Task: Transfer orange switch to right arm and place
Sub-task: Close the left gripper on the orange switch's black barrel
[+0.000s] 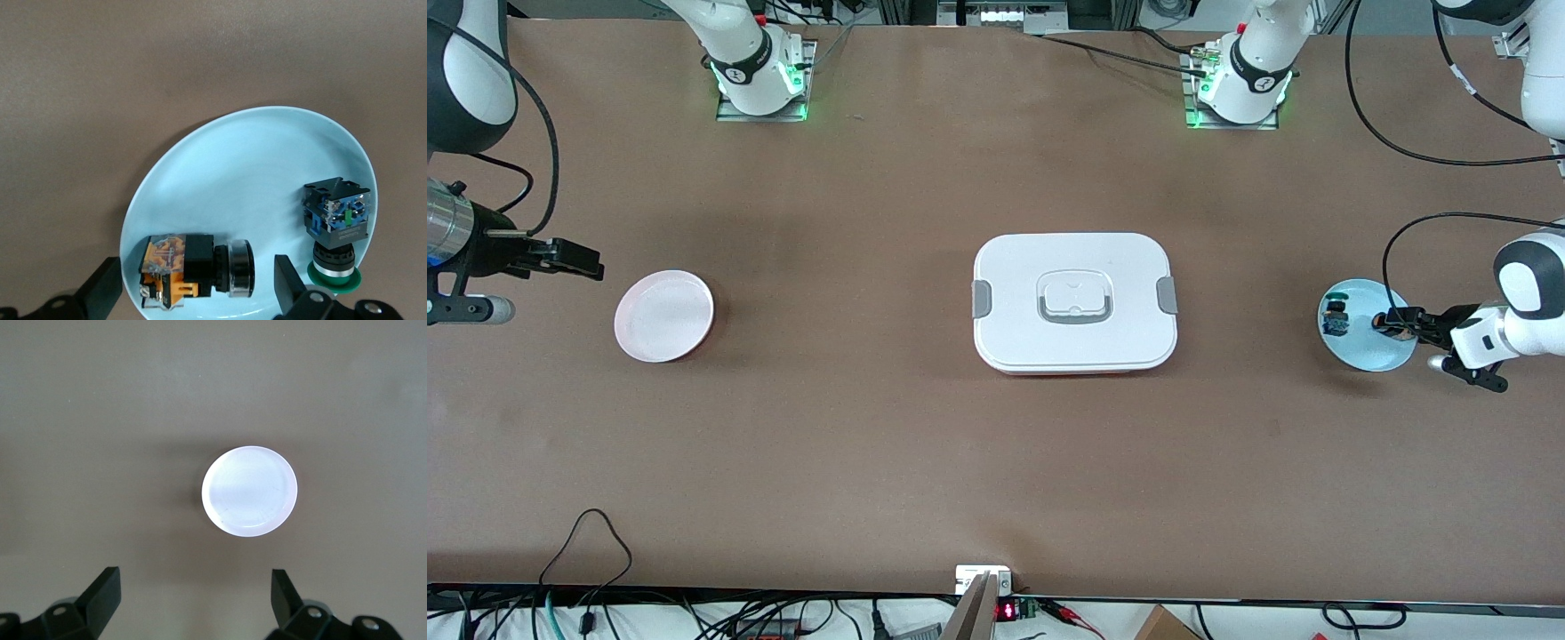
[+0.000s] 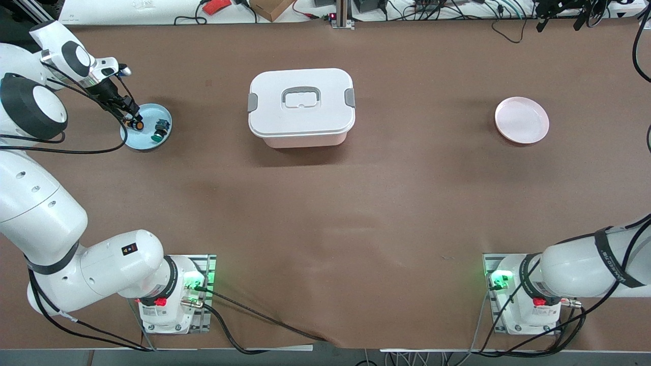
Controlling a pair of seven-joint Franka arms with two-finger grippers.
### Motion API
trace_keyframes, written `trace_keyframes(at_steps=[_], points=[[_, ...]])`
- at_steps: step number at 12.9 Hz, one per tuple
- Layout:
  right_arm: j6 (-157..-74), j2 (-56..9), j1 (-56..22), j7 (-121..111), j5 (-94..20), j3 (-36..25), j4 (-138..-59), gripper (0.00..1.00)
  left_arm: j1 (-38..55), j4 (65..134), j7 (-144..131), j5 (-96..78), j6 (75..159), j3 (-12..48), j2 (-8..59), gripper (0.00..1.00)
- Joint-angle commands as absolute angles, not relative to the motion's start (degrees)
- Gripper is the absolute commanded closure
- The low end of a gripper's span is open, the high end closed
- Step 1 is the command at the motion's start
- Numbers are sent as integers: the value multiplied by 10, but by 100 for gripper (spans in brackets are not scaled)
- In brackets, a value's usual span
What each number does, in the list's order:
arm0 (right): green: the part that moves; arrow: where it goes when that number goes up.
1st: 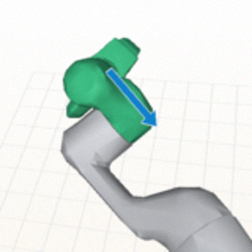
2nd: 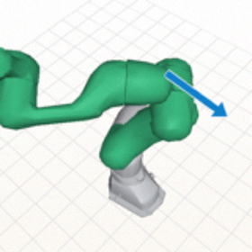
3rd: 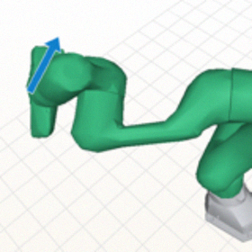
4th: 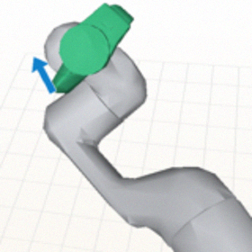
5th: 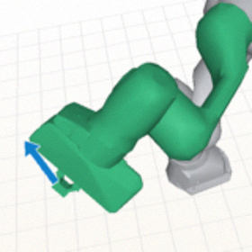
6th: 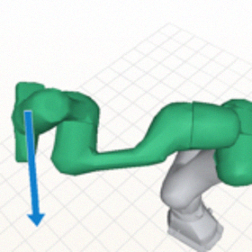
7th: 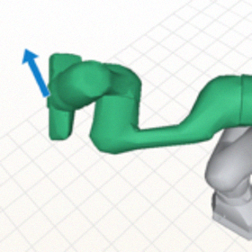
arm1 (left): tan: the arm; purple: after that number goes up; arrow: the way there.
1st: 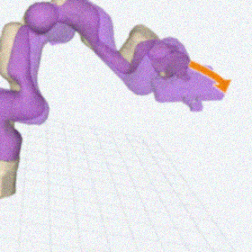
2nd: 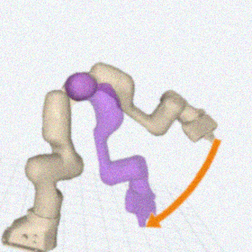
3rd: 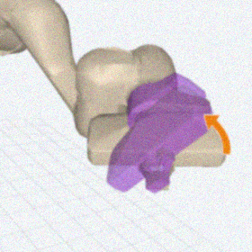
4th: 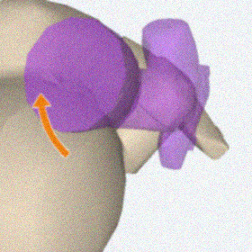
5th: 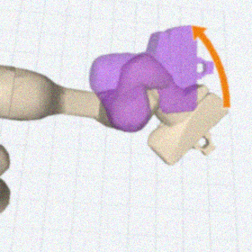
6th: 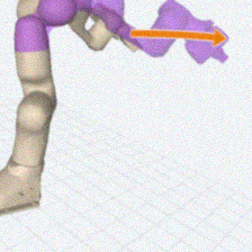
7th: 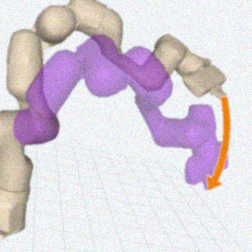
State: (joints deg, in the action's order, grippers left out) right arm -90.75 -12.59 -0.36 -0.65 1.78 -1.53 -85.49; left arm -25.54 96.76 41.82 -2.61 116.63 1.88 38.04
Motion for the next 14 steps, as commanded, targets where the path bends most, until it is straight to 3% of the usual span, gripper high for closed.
trace_keyframes(at_steps=[1,7,14], points=[[-899,-121,-3,-11,11,-16,-853,0,-257,969,408,-16,1154,19,371,0],[-899,-121,-2,-11,11,-16,-853,0,-258,971,398,-17,1155,20,372,0],[-899,-121,-2,-11,11,-16,-853,0,-259,979,399,-17,1157,20,372,11]])
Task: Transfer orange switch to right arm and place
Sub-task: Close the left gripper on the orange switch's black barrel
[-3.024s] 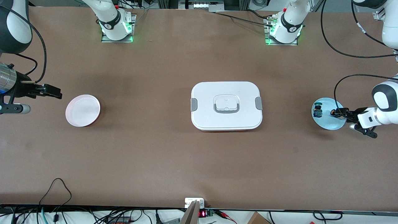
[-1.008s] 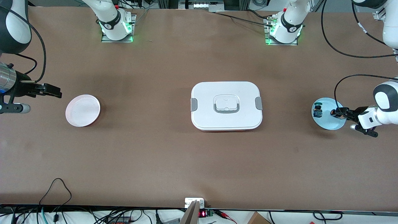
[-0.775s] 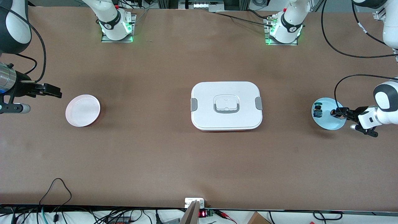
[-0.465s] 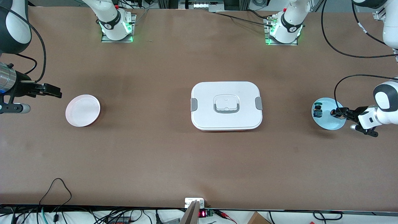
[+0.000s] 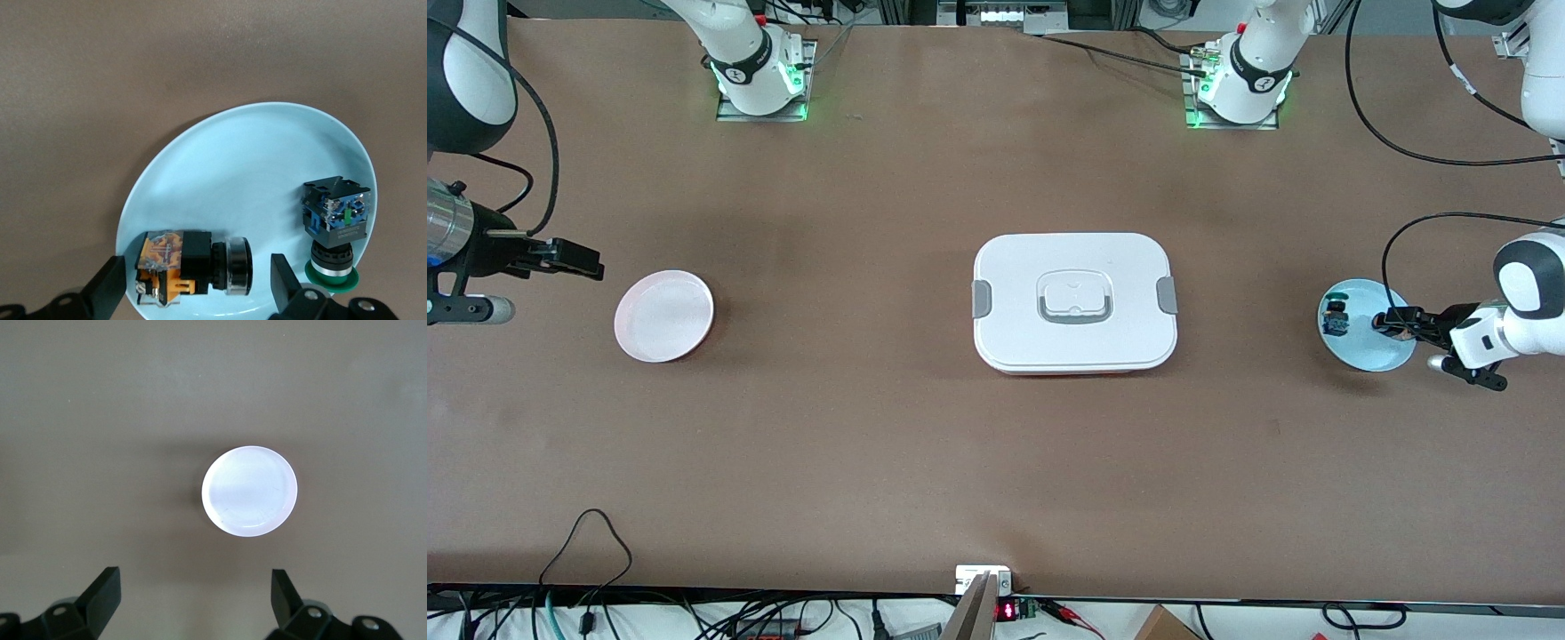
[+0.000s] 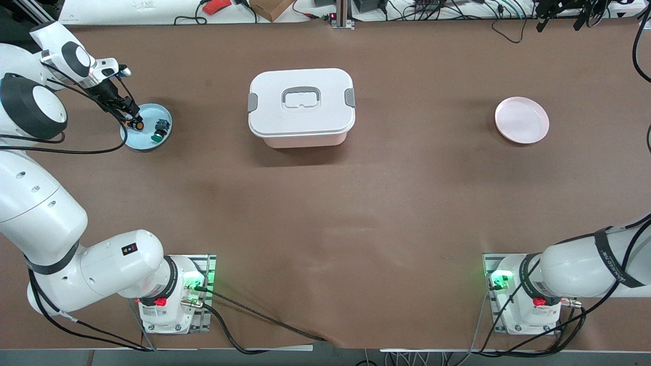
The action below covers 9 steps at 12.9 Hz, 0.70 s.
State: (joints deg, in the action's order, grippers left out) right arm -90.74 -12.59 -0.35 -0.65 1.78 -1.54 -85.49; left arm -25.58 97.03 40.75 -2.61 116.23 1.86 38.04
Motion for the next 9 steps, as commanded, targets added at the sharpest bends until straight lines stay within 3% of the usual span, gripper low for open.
trace_keyframes(at_steps=[1,9], points=[[-899,-121,-2,-11,11,-16,-853,0,-259,979,399,-17,1157,20,372,13],[-899,-121,-2,-11,11,-16,-854,0,-259,980,400,-17,1158,20,373,28]])
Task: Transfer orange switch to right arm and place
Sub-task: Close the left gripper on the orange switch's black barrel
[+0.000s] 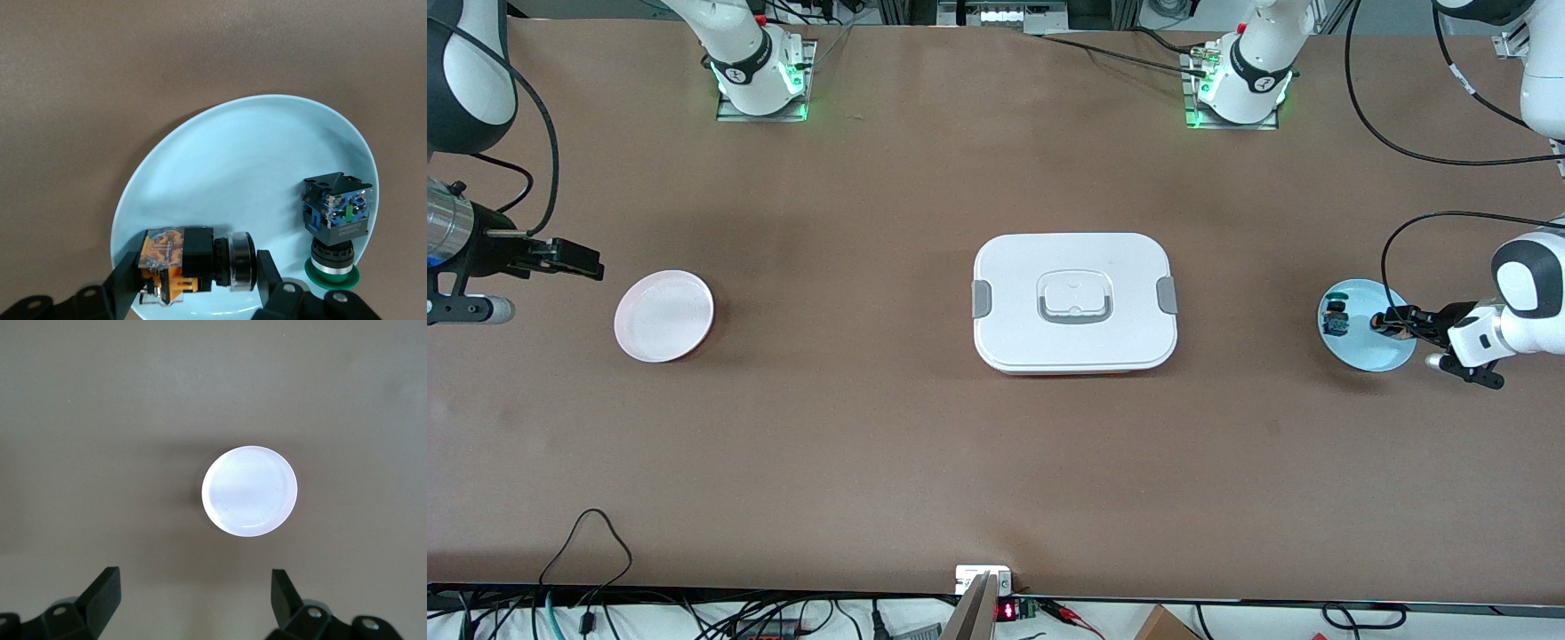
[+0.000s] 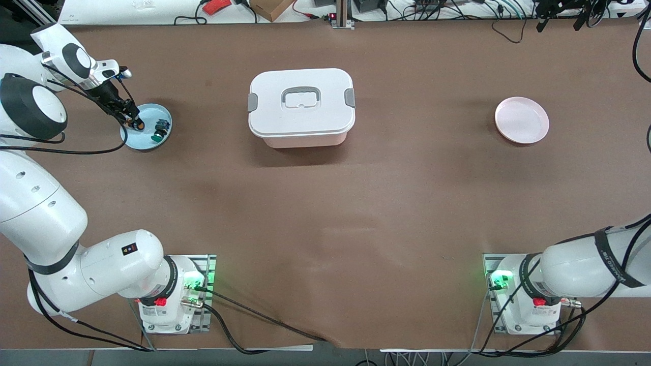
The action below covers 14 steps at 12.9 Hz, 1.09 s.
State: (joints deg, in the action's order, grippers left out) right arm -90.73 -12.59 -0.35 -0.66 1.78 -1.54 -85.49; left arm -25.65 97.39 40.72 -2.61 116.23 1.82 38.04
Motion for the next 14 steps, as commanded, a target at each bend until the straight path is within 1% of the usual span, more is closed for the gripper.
trace_keyframes(at_steps=[1,2,3,5,6,7,11,13,14], points=[[-899,-122,-2,-11,11,-16,-853,0,-258,980,400,-17,1159,20,374,33],[-899,-122,-2,-11,11,-16,-853,0,-258,980,401,-17,1159,20,374,40],[-899,-122,-1,-11,11,-16,-853,0,-258,980,402,-17,1159,20,374,50],[-899,-122,-1,-11,11,-16,-853,0,-258,978,410,-16,1158,20,374,74],[-899,-122,-1,-11,11,-16,-853,0,-254,973,417,-15,1155,20,373,94],[-899,-122,1,-11,11,-16,-853,0,-253,969,417,-16,1153,23,368,100],[-899,-123,1,-11,11,-16,-853,0,-253,959,452,-18,1143,30,338,100],[-899,-123,1,-12,11,-16,-853,0,-262,933,498,-25,1136,67,337,100],[-899,-123,1,-13,11,-16,-853,0,-271,918,527,-35,1119,87,332,100]])
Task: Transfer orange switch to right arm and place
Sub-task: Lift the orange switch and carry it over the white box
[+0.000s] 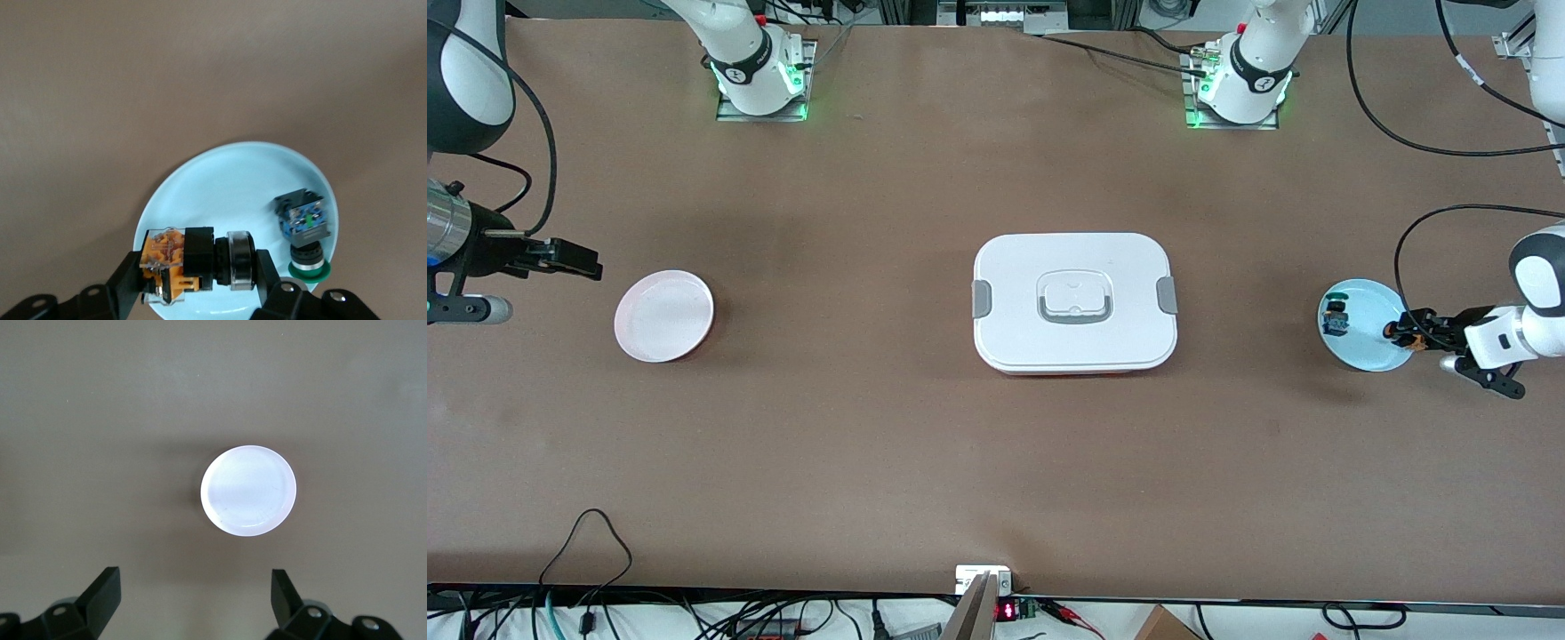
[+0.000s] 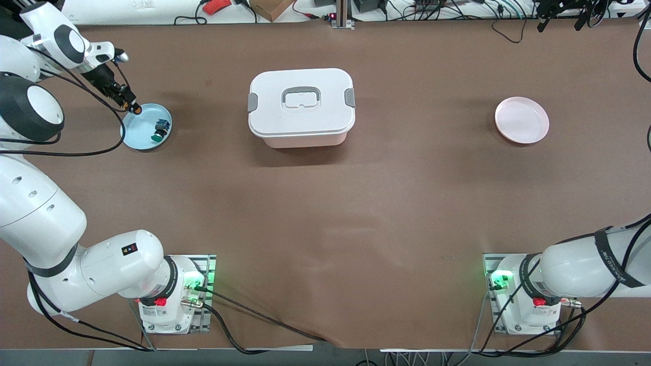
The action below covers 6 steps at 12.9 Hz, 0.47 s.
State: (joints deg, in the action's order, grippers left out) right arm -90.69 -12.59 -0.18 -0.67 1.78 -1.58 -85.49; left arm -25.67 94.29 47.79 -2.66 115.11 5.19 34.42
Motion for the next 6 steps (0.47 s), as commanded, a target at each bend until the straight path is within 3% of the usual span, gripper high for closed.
trace_keyframes(at_steps=[1,6], points=[[-899,-123,1,-13,11,-16,-853,0,-278,899,546,-71,1088,107,316,100],[-894,-123,-2,-6,10,-16,-854,0,-282,867,683,-245,1013,176,313,100]])
